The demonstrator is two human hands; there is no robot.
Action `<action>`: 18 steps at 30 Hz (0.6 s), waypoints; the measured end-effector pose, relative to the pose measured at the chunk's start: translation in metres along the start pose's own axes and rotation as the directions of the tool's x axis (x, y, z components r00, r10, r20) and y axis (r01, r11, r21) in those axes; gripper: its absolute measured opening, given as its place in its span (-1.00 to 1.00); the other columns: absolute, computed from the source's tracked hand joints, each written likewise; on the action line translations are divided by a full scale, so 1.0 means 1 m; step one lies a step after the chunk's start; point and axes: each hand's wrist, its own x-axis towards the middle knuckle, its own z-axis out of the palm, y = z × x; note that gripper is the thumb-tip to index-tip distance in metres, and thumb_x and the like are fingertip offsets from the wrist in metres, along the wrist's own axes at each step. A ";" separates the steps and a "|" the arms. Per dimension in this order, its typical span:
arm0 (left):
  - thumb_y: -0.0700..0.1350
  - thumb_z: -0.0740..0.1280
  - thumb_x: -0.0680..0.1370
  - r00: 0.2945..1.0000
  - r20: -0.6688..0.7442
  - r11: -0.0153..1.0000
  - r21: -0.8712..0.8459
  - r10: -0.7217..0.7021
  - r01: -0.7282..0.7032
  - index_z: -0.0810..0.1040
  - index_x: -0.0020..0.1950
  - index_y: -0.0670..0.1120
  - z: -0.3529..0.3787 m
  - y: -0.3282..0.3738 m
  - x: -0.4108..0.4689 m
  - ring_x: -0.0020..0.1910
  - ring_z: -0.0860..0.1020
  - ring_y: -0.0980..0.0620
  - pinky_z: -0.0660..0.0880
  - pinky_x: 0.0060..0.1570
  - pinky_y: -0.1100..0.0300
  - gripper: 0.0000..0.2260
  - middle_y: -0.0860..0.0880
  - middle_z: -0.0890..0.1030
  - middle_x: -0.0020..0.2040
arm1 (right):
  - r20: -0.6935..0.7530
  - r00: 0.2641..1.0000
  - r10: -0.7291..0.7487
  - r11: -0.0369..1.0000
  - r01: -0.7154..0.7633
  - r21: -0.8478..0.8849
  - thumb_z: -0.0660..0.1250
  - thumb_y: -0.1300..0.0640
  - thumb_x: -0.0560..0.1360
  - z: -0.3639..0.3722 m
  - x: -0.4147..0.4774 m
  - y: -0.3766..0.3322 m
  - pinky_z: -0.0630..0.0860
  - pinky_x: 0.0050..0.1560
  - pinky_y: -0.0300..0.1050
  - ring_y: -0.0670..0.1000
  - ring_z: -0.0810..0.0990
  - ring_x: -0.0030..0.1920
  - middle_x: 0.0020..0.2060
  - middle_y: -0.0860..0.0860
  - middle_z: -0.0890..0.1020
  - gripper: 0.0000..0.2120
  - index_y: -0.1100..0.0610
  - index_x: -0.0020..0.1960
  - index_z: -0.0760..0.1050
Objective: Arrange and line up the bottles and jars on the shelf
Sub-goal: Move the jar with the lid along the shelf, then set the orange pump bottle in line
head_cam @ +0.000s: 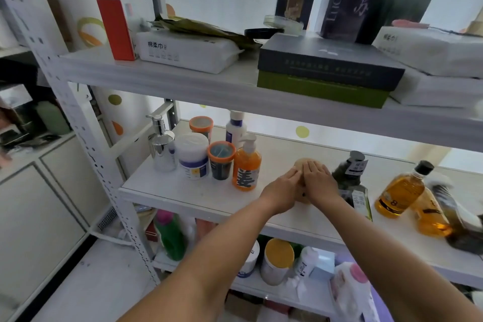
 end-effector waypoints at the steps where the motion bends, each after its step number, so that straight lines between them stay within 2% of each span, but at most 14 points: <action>1: -0.27 0.23 0.57 0.999 -0.046 1.000 -0.020 -0.007 0.007 0.13 0.54 -0.08 -0.002 -0.007 -0.004 0.49 0.24 -0.06 0.30 0.39 0.04 -0.43 0.00 0.11 0.57 | -0.014 1.000 -0.008 1.000 0.008 -0.002 0.25 0.06 0.54 -0.002 -0.001 -0.003 -0.01 0.54 -0.07 0.06 0.07 0.54 0.53 0.07 0.13 -0.34 0.22 0.53 0.04; 4: -0.18 0.27 0.57 0.979 -0.169 0.993 -0.042 -0.113 0.108 0.34 0.45 -0.07 -0.007 -0.039 -0.020 0.45 0.32 -0.03 0.32 0.38 0.07 -0.57 -0.04 0.33 0.48 | -0.090 0.993 -0.077 0.996 0.081 0.036 0.29 0.02 0.53 0.001 -0.001 -0.022 -0.05 0.54 -0.06 0.05 0.01 0.56 0.55 0.08 0.05 -0.25 0.20 0.55 -0.04; 7: -0.13 0.26 0.58 0.925 -0.284 0.967 -0.078 -0.253 0.241 0.56 0.22 -0.10 -0.017 -0.072 -0.036 0.18 0.56 -0.05 0.51 0.15 0.12 -0.76 -0.07 0.59 0.22 | -0.087 0.991 -0.098 0.963 0.116 0.244 0.33 -0.03 0.51 0.005 0.001 -0.058 0.05 0.51 -0.07 0.03 0.07 0.55 0.55 0.04 0.08 -0.22 0.14 0.56 -0.02; 9: -0.13 0.25 0.59 0.879 -0.320 0.932 -0.199 -0.355 0.303 0.56 0.19 -0.11 -0.032 -0.088 -0.042 0.13 0.58 -0.05 0.52 0.15 0.10 -0.78 -0.07 0.61 0.17 | -0.053 0.994 -0.098 0.920 0.111 0.376 0.37 -0.04 0.48 0.003 0.006 -0.082 0.17 0.48 -0.04 0.05 0.15 0.52 0.53 0.04 0.16 -0.22 0.12 0.55 0.04; 11: -0.16 0.27 0.58 0.858 -0.305 0.885 -0.358 -0.412 0.298 0.50 0.27 -0.09 -0.047 -0.097 -0.041 0.20 0.55 -0.06 0.49 0.24 0.03 -0.74 -0.09 0.59 0.22 | -0.035 0.997 -0.063 0.871 0.072 0.486 0.42 -0.02 0.44 0.001 0.015 -0.101 0.34 0.37 -0.02 0.08 0.35 0.42 0.44 0.05 0.34 -0.28 0.10 0.49 0.18; 13: -0.22 0.30 0.56 0.871 -0.259 0.861 -0.421 -0.417 0.287 0.44 0.34 -0.11 -0.056 -0.103 -0.034 0.27 0.51 -0.08 0.44 0.31 0.00 -0.66 -0.11 0.55 0.27 | -0.017 0.999 0.034 0.830 -0.019 0.557 0.44 -0.03 0.42 -0.002 0.026 -0.115 0.45 0.24 -0.03 0.09 0.49 0.28 0.32 0.07 0.47 -0.36 0.11 0.40 0.27; 16: -0.24 0.28 0.56 0.884 -0.168 0.819 -0.480 -0.437 0.314 0.43 0.34 -0.15 -0.061 -0.101 -0.024 0.31 0.48 -0.10 0.40 0.33 0.01 -0.67 -0.11 0.53 0.29 | 0.087 0.984 0.153 0.750 -0.173 0.638 0.45 -0.07 0.41 -0.006 0.043 -0.126 0.43 0.28 0.05 0.15 0.45 0.35 0.40 0.12 0.40 -0.19 0.13 0.50 0.12; 18: -0.27 0.26 0.57 0.881 -0.130 0.783 -0.531 -0.454 0.325 0.44 0.30 -0.16 -0.061 -0.097 -0.018 0.29 0.47 -0.11 0.38 0.35 0.00 -0.70 -0.14 0.53 0.27 | 0.098 0.980 0.175 0.742 -0.197 0.641 0.43 -0.06 0.43 -0.006 0.051 -0.130 0.47 0.23 0.01 0.15 0.51 0.27 0.32 0.14 0.47 -0.28 0.16 0.45 0.20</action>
